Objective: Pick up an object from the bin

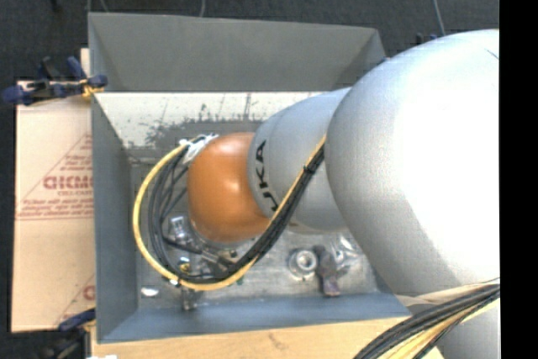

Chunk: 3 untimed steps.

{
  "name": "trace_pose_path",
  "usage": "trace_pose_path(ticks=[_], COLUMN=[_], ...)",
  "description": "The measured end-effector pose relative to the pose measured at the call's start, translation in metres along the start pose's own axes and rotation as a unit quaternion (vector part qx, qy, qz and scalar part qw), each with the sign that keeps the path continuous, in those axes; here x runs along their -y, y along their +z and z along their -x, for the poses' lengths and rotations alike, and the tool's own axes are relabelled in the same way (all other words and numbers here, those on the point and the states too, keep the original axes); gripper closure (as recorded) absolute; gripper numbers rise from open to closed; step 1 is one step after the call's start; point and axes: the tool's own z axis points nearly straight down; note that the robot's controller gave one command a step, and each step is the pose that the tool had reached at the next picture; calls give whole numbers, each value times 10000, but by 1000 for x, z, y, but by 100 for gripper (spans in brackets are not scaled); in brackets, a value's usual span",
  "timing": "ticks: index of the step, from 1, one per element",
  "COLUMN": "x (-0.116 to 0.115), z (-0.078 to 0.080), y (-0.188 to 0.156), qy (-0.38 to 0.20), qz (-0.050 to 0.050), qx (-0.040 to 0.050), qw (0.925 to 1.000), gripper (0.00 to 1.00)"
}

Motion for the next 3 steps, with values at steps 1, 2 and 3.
trace_pose_path(ticks=[1, 2, 3], x=[-1, -2, 1], z=[0, 3, 9], y=[-2, -34, -157], qy=[8, 173, 210], qz=[7, 5, 0], qx=[0, -36, -11], qw=[10000, 9998, 9998], gripper=[100, 100, 100])
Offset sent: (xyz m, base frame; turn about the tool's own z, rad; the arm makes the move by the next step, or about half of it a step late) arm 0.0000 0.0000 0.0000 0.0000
